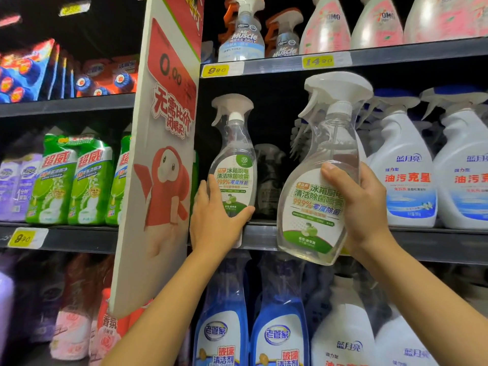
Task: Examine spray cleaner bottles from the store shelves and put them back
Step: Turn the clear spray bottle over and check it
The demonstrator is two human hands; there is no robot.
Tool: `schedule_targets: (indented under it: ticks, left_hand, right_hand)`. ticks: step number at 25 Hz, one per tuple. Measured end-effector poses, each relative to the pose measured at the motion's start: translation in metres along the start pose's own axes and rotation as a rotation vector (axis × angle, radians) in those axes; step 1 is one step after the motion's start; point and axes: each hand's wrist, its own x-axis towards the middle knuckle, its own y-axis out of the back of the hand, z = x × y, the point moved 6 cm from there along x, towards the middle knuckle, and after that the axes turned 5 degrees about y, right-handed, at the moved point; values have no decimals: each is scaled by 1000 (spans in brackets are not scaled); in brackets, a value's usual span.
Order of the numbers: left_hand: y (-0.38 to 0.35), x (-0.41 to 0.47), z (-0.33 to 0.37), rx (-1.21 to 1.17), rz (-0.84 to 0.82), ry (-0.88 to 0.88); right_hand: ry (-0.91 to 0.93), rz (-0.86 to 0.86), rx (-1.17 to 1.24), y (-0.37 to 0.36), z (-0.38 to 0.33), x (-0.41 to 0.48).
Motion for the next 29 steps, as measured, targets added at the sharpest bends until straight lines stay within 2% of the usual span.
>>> schedule_targets:
  ticks: [4, 5, 7, 9, 11, 13, 18, 23, 29]
  left_hand:
    - [22, -41, 20, -336, 126, -156]
    - [25, -57, 24, -441, 115, -170]
    - [26, -87, 30, -695, -50, -102]
    - [22, -117, 35, -963, -335, 22]
    - [18, -149, 35, -1109, -586, 107]
    - [18, -188, 29, -1138, -713, 143]
    - [30, -273, -12, -1181, -699, 364]
    - [46, -333, -38, -1190, -740, 532]
    - [63, -400, -59, -1099, -859, 714]
  right_hand:
    - [-66, 9, 35, 6, 3, -13]
    - [-88, -1, 48, 6, 3, -18]
    - [-138, -33, 79, 4, 1, -33]
    - [-164, -70, 98, 2, -3, -57]
    - [-163, -101, 83, 0, -6, -87]
    - [-165, -122, 48, 0, -7, -123]
    - [-219, -123, -60, 3, -13, -213]
    - [-403, 25, -159, 12, -14, -284]
    - [-623, 118, -139, 29, -19, -359]
